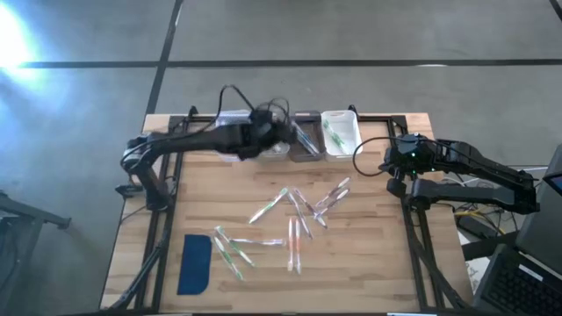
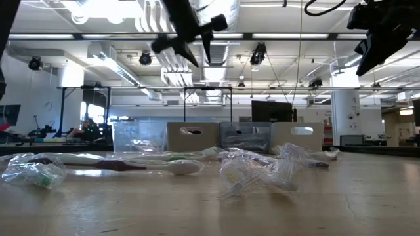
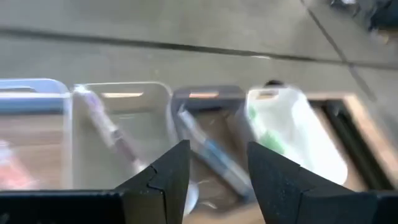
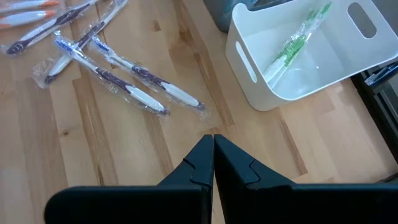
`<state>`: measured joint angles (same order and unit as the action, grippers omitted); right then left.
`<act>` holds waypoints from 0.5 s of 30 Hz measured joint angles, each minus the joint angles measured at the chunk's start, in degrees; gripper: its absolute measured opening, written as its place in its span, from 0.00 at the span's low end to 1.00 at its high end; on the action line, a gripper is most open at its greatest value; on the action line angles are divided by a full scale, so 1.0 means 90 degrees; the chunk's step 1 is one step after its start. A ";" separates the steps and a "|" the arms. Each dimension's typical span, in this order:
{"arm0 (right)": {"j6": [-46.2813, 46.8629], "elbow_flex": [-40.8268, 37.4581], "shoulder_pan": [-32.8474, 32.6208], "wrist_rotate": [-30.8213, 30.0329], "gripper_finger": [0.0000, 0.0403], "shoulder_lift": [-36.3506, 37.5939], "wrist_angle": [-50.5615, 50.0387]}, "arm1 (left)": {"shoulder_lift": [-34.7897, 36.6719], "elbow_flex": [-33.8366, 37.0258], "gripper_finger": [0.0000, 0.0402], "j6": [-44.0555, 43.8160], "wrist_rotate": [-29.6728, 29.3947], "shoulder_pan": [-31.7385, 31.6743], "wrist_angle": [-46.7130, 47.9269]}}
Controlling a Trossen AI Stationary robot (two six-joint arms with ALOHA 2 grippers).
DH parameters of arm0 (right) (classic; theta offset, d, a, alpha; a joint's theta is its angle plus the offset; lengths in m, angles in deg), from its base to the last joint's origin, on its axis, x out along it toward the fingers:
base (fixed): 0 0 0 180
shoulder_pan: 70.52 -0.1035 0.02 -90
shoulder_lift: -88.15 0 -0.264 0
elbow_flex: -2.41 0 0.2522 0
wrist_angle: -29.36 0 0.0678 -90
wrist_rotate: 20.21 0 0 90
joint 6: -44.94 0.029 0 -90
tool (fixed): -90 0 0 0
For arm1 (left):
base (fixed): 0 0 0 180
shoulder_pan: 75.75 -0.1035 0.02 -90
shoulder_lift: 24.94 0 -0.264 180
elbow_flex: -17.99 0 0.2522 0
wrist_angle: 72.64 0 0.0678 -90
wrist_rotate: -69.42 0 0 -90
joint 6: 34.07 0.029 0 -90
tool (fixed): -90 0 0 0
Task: Pick & Place Toothbrushes
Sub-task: Put the orange toothbrush into the white transparent bin
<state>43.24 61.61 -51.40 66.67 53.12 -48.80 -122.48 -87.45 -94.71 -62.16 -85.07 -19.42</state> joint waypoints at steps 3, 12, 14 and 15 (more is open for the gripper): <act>0.0000 0.0000 0.0000 0.0000 0.02 0.0000 0.0000 | 0.0152 0.0000 0.40 0.0015 -0.0117 0.0625 0.0776; 0.0000 0.0000 0.0000 0.0000 0.02 0.0000 0.0000 | 0.0236 0.0010 0.40 -0.0031 -0.0151 0.2313 0.1472; 0.0000 0.0000 0.0000 0.0000 0.02 0.0000 0.0000 | 0.0236 0.0010 0.39 0.0070 -0.0151 0.2590 0.1479; 0.0000 0.0000 0.0002 0.0000 0.02 0.0000 0.0000 | 0.0236 0.0010 0.39 0.0120 -0.0152 0.2703 0.1478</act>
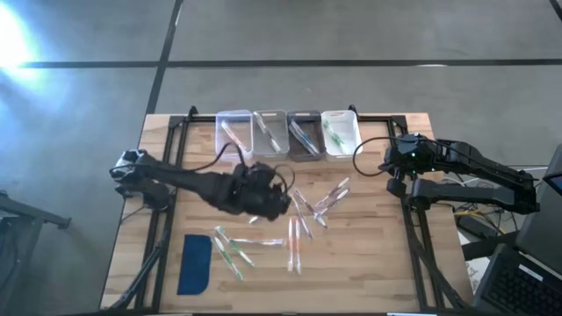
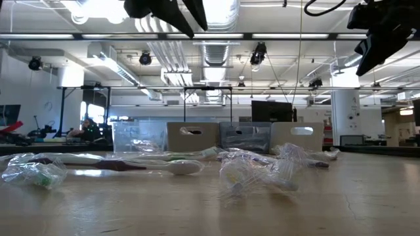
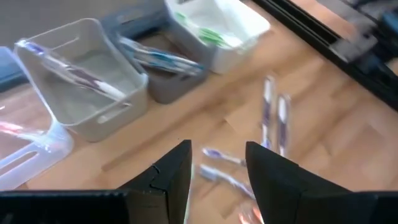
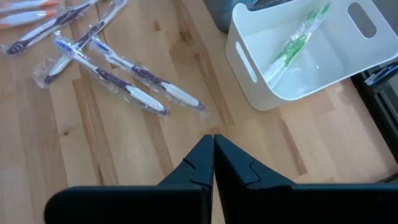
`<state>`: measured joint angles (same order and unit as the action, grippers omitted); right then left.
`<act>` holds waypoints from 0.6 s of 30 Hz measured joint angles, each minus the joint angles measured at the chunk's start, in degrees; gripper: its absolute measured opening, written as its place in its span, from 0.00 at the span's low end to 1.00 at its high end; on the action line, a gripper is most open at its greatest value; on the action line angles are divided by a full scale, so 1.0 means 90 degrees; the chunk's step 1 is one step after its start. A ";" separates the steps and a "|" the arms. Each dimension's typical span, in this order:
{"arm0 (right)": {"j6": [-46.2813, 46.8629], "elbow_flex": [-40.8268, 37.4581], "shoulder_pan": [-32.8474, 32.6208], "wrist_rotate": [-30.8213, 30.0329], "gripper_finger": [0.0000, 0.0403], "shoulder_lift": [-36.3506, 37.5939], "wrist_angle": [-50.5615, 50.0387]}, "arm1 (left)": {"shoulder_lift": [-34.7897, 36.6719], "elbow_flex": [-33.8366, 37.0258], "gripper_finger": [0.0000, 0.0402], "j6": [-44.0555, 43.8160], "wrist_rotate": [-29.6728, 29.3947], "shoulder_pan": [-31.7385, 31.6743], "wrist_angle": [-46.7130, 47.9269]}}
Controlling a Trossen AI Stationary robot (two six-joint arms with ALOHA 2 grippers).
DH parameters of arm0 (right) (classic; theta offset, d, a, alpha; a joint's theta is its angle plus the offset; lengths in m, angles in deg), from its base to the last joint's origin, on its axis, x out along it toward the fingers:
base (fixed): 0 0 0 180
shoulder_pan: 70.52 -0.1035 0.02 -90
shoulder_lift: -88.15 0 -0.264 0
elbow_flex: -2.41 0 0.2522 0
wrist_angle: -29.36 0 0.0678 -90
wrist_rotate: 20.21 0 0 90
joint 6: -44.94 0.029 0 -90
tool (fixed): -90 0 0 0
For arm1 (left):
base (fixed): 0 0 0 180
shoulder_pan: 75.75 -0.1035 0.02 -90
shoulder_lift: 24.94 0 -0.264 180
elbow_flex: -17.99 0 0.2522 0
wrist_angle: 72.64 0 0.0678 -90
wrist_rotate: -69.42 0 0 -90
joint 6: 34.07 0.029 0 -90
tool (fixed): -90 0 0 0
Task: Pick & Place Toothbrushes
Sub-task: Put the orange toothbrush into the white transparent bin
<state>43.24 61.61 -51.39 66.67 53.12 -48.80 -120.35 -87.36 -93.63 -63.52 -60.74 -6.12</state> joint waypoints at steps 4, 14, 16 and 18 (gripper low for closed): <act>0.0000 0.0000 0.0000 0.0000 0.02 0.0002 0.0000 | 0.0000 0.0000 0.39 0.0112 0.0061 0.0337 0.0004; 0.0000 0.0000 0.0000 0.0000 0.02 0.0000 0.0000 | 0.0019 0.0002 0.38 -0.0034 0.0380 0.0753 0.0173; 0.0000 0.0000 -0.0001 0.0000 0.02 0.0001 0.0000 | 0.0109 0.0001 0.38 -0.0347 0.0317 0.0838 0.0369; 0.0001 0.0000 -0.0001 0.0000 0.02 0.0002 0.0000 | 0.0242 0.0000 0.37 -0.0632 0.0081 0.0955 0.0655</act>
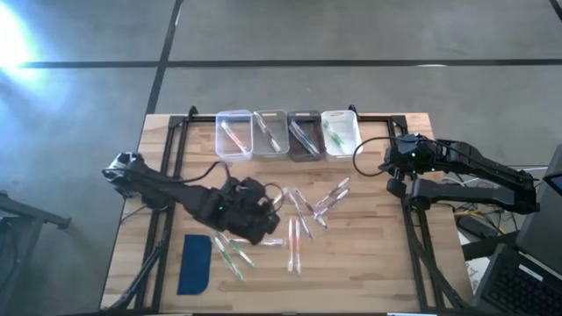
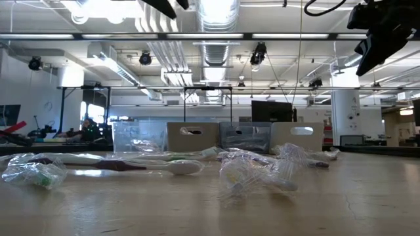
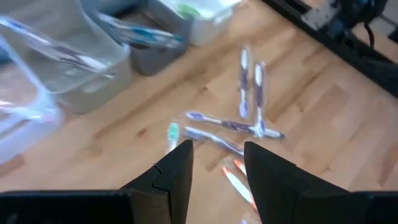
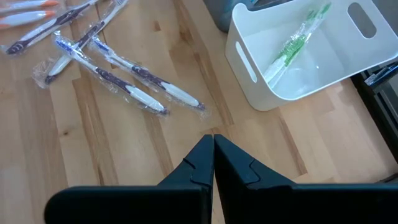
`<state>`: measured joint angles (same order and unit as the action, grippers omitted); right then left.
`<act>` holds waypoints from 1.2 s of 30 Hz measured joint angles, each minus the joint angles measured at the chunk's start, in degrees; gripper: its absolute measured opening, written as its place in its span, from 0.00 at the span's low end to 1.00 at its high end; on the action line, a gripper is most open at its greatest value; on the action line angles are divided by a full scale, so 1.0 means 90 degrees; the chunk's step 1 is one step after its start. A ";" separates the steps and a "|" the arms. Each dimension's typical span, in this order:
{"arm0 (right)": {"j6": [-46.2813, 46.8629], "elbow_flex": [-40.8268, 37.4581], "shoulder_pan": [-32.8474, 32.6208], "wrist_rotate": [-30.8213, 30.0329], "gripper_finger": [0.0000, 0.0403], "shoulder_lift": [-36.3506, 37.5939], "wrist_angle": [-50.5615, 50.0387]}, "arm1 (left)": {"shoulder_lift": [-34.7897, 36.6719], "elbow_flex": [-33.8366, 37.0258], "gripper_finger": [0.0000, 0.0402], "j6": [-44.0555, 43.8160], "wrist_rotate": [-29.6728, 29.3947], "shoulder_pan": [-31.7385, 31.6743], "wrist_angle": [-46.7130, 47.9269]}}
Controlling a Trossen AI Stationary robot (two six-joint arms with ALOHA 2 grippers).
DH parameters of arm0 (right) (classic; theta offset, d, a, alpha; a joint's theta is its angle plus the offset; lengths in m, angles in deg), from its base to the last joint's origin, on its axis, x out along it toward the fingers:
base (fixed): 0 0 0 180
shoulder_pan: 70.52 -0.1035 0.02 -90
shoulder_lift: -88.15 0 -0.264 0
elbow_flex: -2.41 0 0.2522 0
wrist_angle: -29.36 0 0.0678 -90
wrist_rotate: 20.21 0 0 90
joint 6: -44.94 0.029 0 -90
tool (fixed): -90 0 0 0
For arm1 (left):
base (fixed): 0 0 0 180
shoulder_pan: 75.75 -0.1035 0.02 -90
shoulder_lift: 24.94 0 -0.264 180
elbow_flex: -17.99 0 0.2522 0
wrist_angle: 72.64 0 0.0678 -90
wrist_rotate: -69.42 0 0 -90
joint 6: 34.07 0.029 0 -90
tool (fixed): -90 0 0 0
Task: Pick & Place Toothbrushes
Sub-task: Put the orange toothbrush into the white transparent bin
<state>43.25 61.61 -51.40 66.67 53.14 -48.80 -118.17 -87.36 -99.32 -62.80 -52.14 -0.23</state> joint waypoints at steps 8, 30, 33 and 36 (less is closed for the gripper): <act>-0.0001 0.0000 0.0000 0.0000 0.02 0.0000 0.0002 | 0.0140 0.0045 0.34 -0.0120 -0.0105 0.0395 0.0376; -0.0001 0.0000 0.0002 0.0000 0.02 0.0001 0.0000 | 0.0081 0.0425 0.34 0.7273 0.1041 0.0546 -0.2919; -0.0001 0.0000 0.0000 0.0000 0.02 -0.0001 0.0000 | 0.0081 0.0417 0.34 0.7952 0.1713 0.0495 -0.3272; -0.0001 0.0000 0.0002 0.0000 0.02 -0.0001 0.0002 | -0.0002 0.0297 0.34 0.8151 0.1968 0.0348 -0.3280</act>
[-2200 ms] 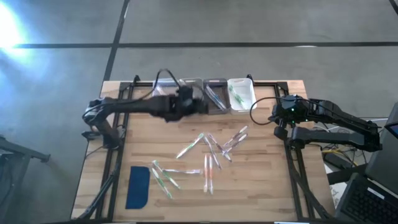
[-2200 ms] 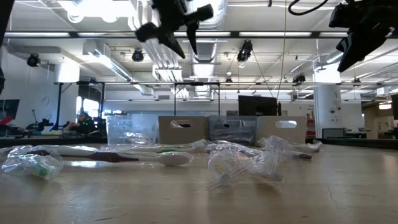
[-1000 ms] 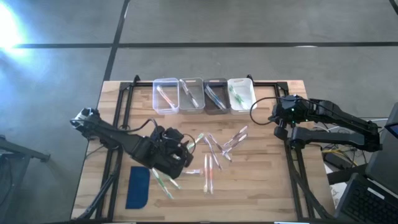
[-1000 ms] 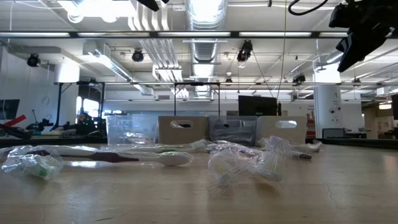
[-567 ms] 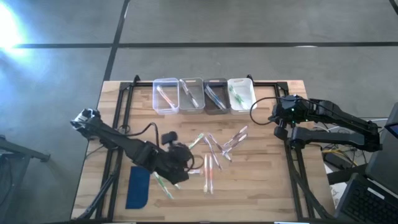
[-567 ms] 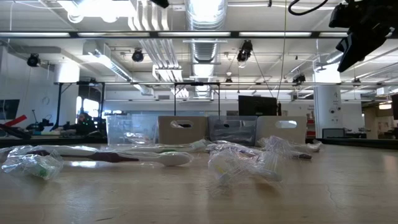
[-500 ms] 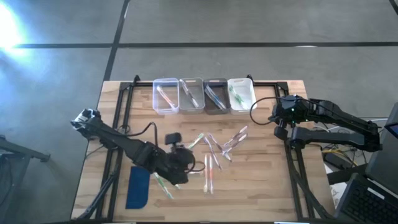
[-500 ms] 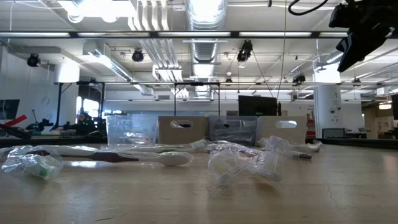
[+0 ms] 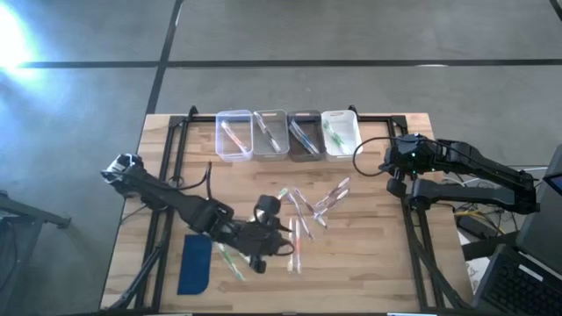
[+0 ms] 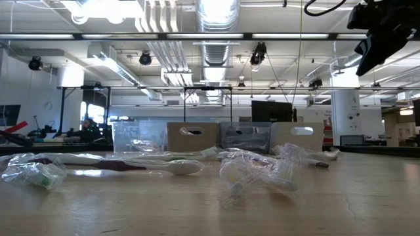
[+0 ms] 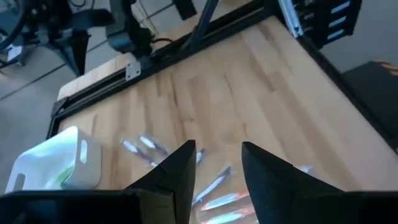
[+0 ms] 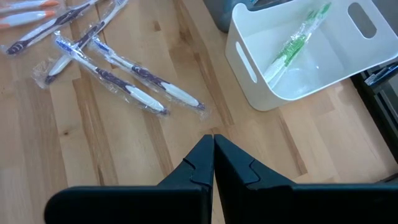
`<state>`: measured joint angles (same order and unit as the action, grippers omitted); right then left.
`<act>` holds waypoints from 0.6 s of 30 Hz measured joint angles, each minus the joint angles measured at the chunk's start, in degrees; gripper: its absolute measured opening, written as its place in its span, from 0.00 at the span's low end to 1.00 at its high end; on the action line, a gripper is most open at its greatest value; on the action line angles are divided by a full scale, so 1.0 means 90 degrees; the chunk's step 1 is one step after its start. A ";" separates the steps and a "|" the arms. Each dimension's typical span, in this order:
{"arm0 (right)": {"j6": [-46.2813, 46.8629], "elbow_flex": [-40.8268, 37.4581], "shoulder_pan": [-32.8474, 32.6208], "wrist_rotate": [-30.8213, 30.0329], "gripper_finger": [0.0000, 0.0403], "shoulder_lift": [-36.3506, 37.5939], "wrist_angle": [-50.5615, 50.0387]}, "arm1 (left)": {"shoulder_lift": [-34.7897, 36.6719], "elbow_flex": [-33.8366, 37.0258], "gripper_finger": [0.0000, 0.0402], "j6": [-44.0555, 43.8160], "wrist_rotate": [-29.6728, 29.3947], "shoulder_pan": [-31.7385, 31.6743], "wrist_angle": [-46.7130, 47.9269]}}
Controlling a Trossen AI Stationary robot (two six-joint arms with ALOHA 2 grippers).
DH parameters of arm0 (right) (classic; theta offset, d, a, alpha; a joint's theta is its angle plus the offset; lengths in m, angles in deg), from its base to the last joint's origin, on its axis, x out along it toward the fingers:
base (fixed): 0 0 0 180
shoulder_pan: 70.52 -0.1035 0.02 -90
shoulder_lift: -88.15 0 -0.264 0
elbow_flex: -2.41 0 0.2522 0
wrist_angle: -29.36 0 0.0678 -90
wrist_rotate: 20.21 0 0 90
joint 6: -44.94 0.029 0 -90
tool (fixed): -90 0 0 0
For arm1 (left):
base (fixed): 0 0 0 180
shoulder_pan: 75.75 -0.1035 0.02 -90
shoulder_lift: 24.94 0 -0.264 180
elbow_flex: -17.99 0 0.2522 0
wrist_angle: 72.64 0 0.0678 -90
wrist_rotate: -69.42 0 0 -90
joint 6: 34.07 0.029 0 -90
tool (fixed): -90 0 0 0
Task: Pick & Place Toothbrushes
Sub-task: Put the orange toothbrush into the white transparent bin
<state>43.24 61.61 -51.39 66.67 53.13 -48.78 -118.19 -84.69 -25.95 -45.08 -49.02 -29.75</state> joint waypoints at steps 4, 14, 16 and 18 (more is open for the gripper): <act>0.0000 0.0000 -0.0001 0.0000 0.02 0.0000 0.0000 | -0.0201 -0.0330 0.34 0.0113 0.0634 -0.0368 0.0292; 0.0000 0.0000 -0.0001 0.0000 0.02 0.0000 0.0000 | -0.1111 -0.2089 0.34 0.1646 0.2119 -0.1196 0.2544; 0.0000 0.0000 -0.0002 0.0000 0.02 0.0001 0.0000 | -0.1243 -0.2203 0.34 0.2144 0.2208 -0.1257 0.2843; 0.0000 0.0000 -0.0002 0.0000 0.02 -0.0001 0.0000 | -0.1317 -0.2196 0.34 0.2589 0.2391 -0.1305 0.3010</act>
<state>43.24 61.61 -51.41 66.67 53.12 -48.78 -130.04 -104.45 -2.65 -23.56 -60.76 -2.66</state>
